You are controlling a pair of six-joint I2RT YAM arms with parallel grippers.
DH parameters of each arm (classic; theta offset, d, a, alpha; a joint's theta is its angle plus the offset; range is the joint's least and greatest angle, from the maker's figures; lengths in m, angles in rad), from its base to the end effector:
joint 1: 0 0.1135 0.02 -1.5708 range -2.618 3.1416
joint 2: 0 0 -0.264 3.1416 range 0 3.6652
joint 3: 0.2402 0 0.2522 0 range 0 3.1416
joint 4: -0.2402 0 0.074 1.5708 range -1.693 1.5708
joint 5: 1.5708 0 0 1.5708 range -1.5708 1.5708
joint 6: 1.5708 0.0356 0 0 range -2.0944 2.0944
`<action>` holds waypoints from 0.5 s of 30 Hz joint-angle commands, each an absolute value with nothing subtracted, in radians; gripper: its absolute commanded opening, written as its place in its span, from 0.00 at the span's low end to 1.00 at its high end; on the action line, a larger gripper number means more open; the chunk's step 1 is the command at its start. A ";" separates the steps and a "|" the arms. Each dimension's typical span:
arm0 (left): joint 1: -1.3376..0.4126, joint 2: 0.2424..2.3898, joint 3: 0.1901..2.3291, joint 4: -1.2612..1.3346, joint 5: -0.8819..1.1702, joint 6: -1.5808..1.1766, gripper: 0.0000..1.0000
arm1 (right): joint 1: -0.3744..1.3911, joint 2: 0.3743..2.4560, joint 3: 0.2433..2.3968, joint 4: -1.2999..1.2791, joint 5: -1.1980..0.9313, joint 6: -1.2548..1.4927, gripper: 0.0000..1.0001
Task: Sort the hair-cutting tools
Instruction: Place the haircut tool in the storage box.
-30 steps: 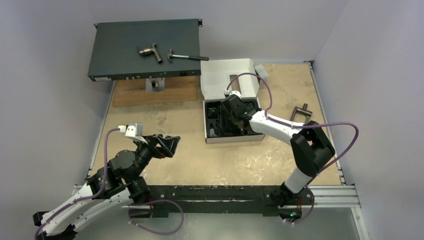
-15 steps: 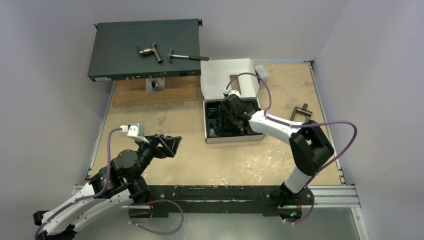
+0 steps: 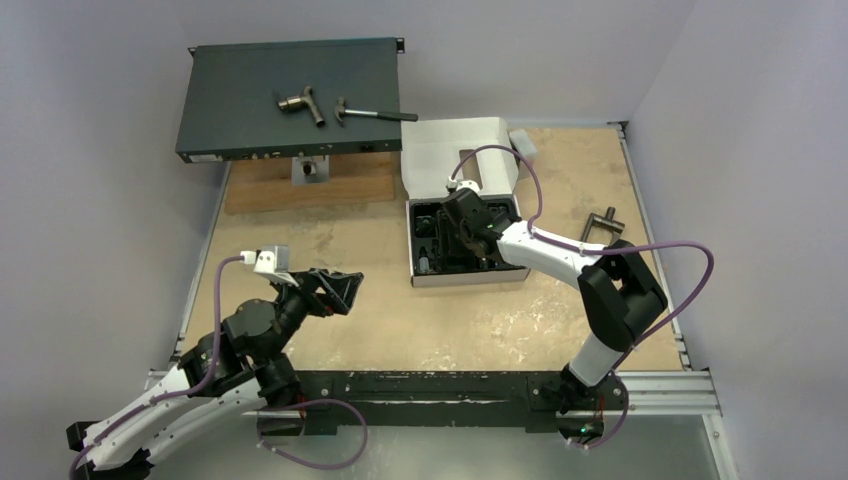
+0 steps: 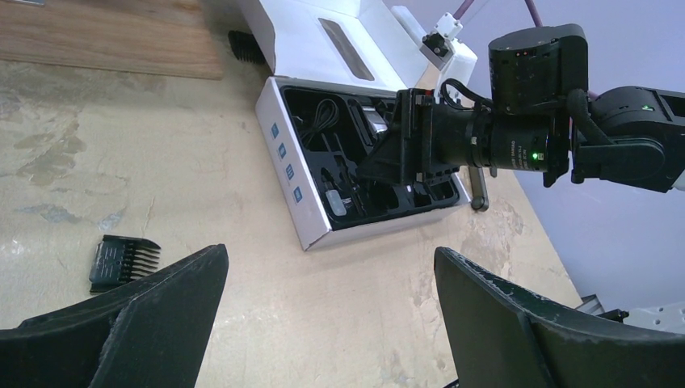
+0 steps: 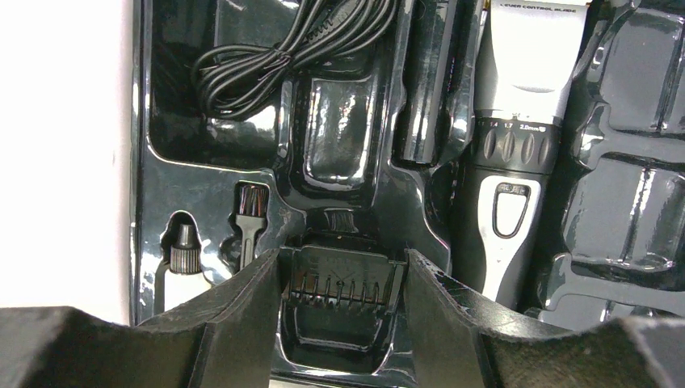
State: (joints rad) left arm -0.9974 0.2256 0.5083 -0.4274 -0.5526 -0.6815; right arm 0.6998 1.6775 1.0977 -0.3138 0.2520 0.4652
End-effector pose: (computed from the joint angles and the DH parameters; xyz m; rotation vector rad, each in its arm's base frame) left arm 0.0615 -0.0608 0.2835 -0.1447 1.7498 -0.7747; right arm 0.2764 0.2211 0.2074 -0.1771 2.4311 0.2142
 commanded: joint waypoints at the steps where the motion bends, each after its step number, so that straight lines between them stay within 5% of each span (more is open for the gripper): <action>1: -1.002 0.239 0.496 -0.396 -0.539 -0.700 1.00 | 0.698 1.679 1.089 -0.333 0.289 0.451 0.10; 15: -1.002 0.248 0.493 -0.388 -0.531 -0.707 1.00 | 0.697 1.668 1.078 -0.328 0.273 0.450 0.33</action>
State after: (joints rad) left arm -0.9974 0.2451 0.4953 -0.4263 -0.5423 -0.6964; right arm 0.6998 1.6772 1.0931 -0.3134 0.2676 0.4625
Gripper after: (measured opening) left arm 0.998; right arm 0.506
